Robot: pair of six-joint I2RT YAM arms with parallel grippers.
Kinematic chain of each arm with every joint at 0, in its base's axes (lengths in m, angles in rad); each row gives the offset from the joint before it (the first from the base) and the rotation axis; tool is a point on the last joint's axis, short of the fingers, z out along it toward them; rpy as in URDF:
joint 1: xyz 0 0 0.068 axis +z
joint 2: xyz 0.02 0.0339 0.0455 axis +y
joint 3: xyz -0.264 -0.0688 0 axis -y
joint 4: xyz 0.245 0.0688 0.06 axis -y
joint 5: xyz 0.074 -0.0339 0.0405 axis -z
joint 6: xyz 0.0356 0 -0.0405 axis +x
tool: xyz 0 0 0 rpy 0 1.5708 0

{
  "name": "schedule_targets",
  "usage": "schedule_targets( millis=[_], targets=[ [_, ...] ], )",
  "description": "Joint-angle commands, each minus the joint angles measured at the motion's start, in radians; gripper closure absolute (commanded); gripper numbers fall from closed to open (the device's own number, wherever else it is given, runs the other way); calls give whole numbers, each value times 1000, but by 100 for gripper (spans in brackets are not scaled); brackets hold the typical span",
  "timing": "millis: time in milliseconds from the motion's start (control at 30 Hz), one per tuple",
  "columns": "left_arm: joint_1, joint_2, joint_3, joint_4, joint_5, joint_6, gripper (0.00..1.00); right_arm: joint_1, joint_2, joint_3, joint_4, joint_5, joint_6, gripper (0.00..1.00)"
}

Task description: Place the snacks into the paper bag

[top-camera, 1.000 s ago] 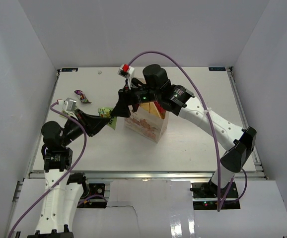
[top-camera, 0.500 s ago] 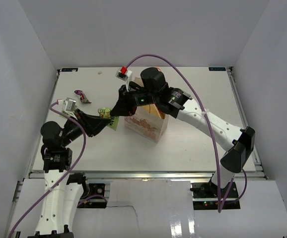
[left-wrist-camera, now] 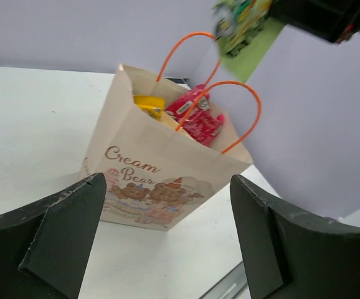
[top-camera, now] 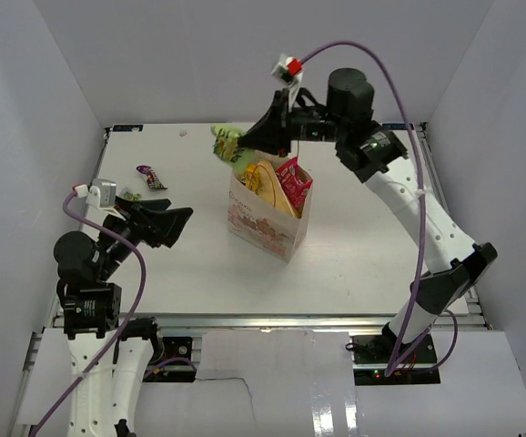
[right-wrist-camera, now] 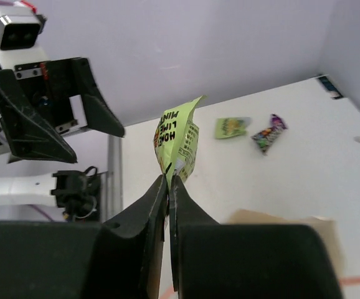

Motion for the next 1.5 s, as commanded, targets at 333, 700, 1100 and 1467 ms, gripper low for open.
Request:
schedule_targets(
  millis=[333, 700, 1100, 1467],
  targets=[
    [-2, -1, -39, -138, -170, 89, 9, -220, -210, -275, -17, 108, -245, 92],
    [-2, -13, -62, -191, -228, 95, 9, -83, -137, -364, -53, 183, -288, 92],
    [-2, 62, -80, -176, -244, 63, 8, 18, 9, -350, -129, 248, -338, 92],
    [-2, 292, -99, -73, -408, -15, 6, 58, 49, -309, -180, 332, -420, 64]
  ],
)
